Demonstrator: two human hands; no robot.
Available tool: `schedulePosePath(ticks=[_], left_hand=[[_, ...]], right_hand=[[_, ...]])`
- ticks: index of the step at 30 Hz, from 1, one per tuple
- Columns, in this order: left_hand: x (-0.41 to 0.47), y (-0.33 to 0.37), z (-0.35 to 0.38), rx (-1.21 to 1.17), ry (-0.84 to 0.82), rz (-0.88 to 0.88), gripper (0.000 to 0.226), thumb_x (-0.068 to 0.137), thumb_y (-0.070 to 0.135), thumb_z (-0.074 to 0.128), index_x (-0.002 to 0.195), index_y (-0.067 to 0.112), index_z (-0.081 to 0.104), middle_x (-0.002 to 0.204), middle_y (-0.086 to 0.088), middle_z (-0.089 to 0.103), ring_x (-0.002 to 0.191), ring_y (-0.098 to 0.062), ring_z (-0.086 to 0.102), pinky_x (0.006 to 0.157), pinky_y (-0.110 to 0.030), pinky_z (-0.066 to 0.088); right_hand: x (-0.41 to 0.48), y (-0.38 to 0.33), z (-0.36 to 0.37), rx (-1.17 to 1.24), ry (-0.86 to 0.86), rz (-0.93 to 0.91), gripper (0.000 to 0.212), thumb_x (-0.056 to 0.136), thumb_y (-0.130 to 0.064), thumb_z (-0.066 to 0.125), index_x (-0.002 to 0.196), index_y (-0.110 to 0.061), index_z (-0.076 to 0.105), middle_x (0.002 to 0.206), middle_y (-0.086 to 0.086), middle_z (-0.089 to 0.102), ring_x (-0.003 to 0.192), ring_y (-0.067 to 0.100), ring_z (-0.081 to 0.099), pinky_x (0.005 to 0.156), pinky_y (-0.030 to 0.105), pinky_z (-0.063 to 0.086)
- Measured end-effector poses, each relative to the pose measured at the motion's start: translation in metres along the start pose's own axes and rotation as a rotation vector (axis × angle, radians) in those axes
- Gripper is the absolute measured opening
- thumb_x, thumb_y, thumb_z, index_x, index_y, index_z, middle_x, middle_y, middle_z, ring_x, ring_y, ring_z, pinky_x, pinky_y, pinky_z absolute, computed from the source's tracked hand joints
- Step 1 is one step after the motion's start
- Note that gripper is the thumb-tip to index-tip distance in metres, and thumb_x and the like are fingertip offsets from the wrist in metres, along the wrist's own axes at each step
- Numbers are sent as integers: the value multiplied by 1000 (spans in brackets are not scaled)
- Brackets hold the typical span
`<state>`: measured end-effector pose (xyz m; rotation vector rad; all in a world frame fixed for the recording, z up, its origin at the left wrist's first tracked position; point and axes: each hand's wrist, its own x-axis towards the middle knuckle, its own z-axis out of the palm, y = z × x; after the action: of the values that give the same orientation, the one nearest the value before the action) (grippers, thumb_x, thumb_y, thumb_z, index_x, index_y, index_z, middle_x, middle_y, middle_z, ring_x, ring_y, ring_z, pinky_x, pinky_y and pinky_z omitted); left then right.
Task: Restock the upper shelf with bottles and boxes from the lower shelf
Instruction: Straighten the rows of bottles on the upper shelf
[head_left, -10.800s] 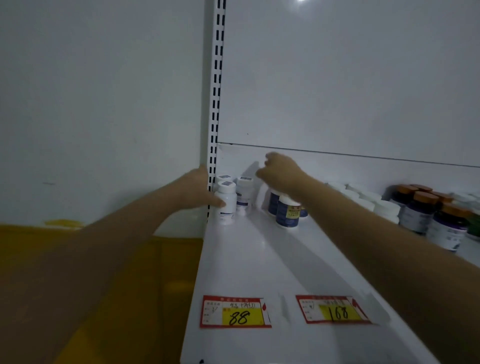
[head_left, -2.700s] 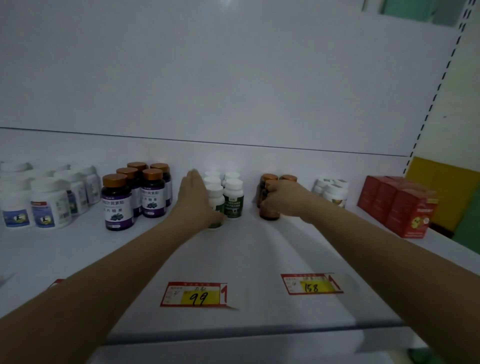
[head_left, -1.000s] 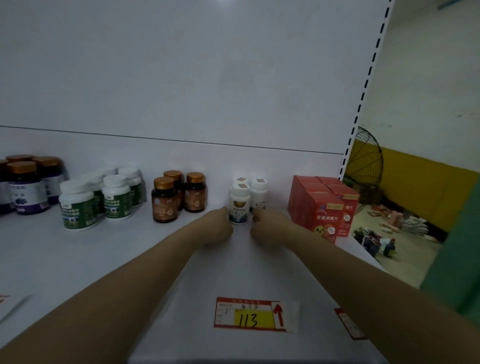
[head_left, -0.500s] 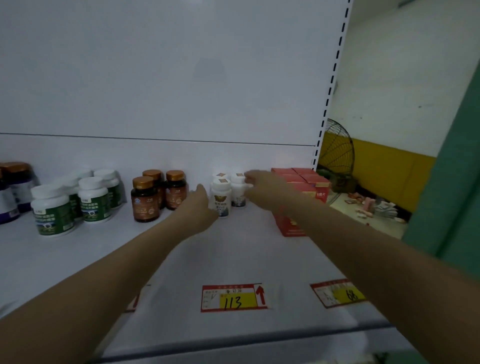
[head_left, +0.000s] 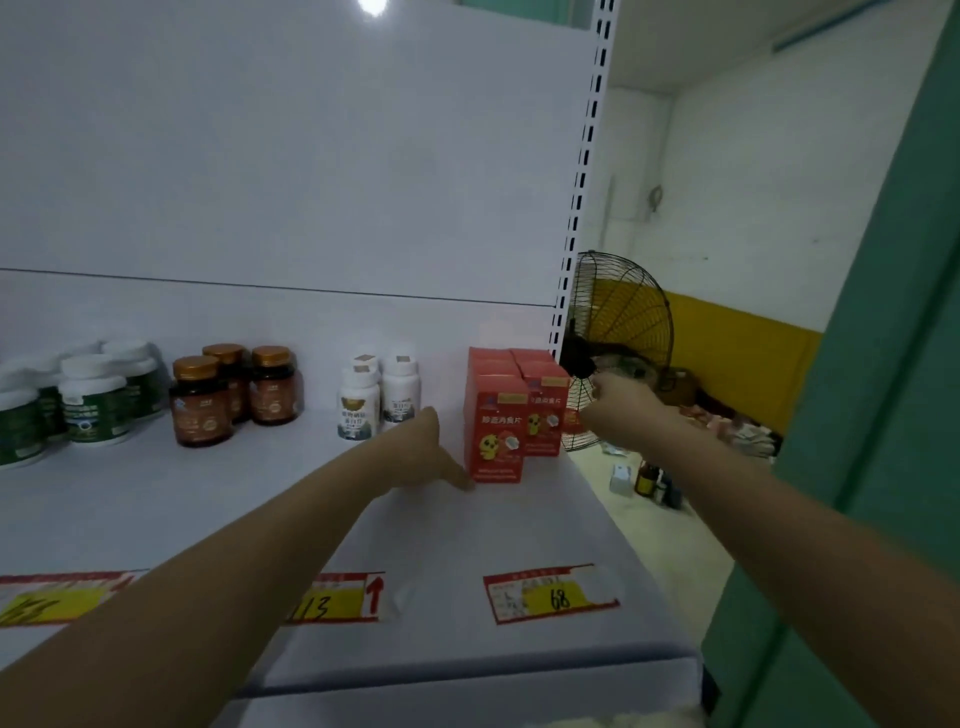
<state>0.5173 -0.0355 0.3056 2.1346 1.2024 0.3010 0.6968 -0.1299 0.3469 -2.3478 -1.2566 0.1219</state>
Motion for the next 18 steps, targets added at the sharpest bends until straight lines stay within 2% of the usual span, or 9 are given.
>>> schedulePosePath(ticks=[2, 3, 4, 6, 7, 10, 14, 16, 18], left_hand=[[7, 3, 8, -9, -17, -31, 96, 71, 32, 80, 145, 9, 23, 149, -10, 36, 132, -27, 39, 104, -35, 36], [11, 5, 11, -14, -22, -38, 97, 72, 33, 80, 146, 10, 22, 150, -9, 35, 133, -26, 38, 105, -35, 35], [14, 7, 13, -12, -21, -39, 97, 72, 35, 79, 147, 12, 20, 151, -8, 34, 134, -26, 38, 106, -36, 34], [19, 9, 18, -11, -34, -22, 98, 72, 37, 78, 148, 17, 21, 150, -6, 37, 133, -26, 40, 109, -38, 33], [22, 8, 20, -40, -55, -3, 95, 70, 37, 79, 146, 19, 25, 147, -4, 42, 129, -25, 44, 110, -39, 35], [25, 7, 25, -114, -97, 43, 81, 72, 27, 79, 140, 22, 37, 136, 1, 54, 121, -19, 51, 109, -38, 38], [30, 6, 26, -133, -144, 65, 74, 77, 19, 76, 140, 21, 37, 134, 2, 54, 121, -17, 50, 106, -28, 35], [32, 6, 25, -142, -160, 71, 75, 77, 20, 75, 141, 21, 36, 135, 1, 54, 122, -17, 49, 108, -30, 34], [33, 6, 25, -132, -168, 66, 76, 77, 22, 76, 141, 22, 35, 136, 2, 53, 123, -18, 49, 110, -33, 33]], right_hand=[[9, 13, 15, -69, -46, -13, 21, 90, -19, 52, 108, -7, 54, 102, 13, 60, 79, 20, 55, 55, 26, 42], [14, 17, 21, -84, -71, -39, 19, 90, -18, 51, 104, -6, 54, 100, 12, 60, 77, 19, 54, 53, 24, 36], [17, 19, 24, -112, -96, -66, 22, 90, -18, 51, 108, -5, 56, 106, 12, 61, 83, 22, 57, 56, 23, 39], [19, 20, 30, -146, -127, -119, 30, 94, -18, 46, 119, -3, 55, 119, 14, 60, 105, 29, 59, 75, 29, 46], [19, 20, 33, -162, -143, -160, 31, 96, -17, 43, 120, -2, 56, 120, 15, 61, 108, 29, 58, 80, 31, 46], [20, 17, 36, -213, -166, -228, 30, 97, -11, 37, 117, -3, 58, 119, 14, 62, 101, 27, 59, 73, 29, 42], [21, 17, 35, -250, -175, -232, 32, 98, -8, 36, 123, -1, 54, 123, 16, 59, 114, 29, 56, 84, 33, 46], [22, 16, 34, -276, -170, -258, 32, 99, -9, 34, 123, -2, 55, 123, 14, 59, 113, 28, 57, 79, 32, 44], [20, 15, 33, -284, -193, -252, 32, 99, -9, 34, 124, -2, 54, 123, 14, 59, 113, 28, 57, 82, 32, 46]])
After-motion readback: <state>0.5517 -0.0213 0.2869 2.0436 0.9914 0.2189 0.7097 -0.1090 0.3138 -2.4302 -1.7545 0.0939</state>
